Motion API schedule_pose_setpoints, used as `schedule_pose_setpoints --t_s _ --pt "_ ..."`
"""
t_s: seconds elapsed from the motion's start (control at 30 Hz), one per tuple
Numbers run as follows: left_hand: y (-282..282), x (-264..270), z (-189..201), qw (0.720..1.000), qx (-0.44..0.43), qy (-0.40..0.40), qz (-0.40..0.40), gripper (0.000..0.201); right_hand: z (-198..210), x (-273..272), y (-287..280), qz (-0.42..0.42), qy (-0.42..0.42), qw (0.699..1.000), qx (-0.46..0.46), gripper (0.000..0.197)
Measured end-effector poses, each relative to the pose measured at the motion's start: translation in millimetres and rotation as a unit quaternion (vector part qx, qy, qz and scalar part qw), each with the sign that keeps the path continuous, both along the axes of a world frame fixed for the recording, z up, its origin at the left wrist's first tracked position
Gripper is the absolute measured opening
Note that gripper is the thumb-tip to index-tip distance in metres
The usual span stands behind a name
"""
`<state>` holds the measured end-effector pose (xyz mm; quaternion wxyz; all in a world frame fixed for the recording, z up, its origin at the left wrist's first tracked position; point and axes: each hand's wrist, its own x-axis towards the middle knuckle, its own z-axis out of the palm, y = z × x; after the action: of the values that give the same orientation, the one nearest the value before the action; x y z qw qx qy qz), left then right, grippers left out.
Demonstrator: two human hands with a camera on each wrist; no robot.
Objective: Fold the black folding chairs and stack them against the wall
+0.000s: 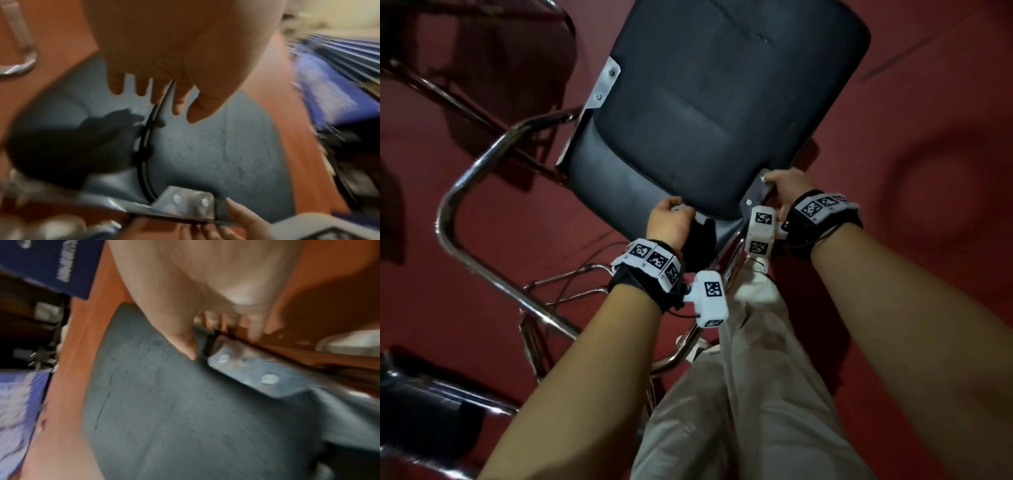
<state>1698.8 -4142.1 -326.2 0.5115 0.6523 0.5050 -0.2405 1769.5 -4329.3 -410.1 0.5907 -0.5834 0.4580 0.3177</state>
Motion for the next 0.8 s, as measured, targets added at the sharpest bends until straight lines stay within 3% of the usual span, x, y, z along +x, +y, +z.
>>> schedule_pose_setpoints --t_s 0.13,0.23,0.27,0.37,0.4,0.5,0.6,0.67,0.73,0.8 --pt "26.9 -40.5 29.5 0.997 0.056 -0.033 -0.046 0.052 7.6 -56.2 5.6 0.081 0.081 0.993 0.040 0.014" --pt "50.4 -78.6 58.0 0.988 0.102 -0.087 -0.080 0.043 19.6 -102.1 25.1 0.138 0.081 0.986 0.049 0.016" --pt "60.0 -96.3 69.8 0.981 0.128 -0.122 -0.085 0.040 27.3 -120.0 36.1 0.155 0.074 0.984 0.039 0.021" --pt "83.8 -145.1 101.2 0.946 0.201 -0.251 -0.044 0.032 29.0 -158.1 54.8 0.156 0.030 0.987 -0.006 0.071" --pt "91.0 -160.8 109.7 0.934 0.227 -0.274 -0.024 0.033 34.0 -165.3 60.3 0.148 0.028 0.989 -0.009 0.074" --pt "117.9 -205.7 118.3 0.928 0.280 -0.241 0.035 0.045 47.0 -185.0 75.3 0.106 0.043 0.992 0.046 0.029" --pt "129.5 -236.8 99.8 0.965 0.175 -0.148 0.126 0.064 61.4 -200.7 86.9 0.113 0.075 0.989 0.058 0.021" --pt "124.0 -251.5 86.7 0.974 0.053 -0.117 0.187 0.072 71.5 -212.9 94.5 0.094 0.092 0.989 0.069 0.038" --pt "108.0 -258.6 80.3 0.974 -0.058 -0.098 0.197 0.056 84.4 -221.1 100.3 0.059 0.078 0.992 0.080 0.045" --pt "86.7 -259.4 77.9 0.969 -0.140 -0.092 0.183 0.027 88.1 -222.2 100.7 0.063 0.071 0.992 0.087 0.052"
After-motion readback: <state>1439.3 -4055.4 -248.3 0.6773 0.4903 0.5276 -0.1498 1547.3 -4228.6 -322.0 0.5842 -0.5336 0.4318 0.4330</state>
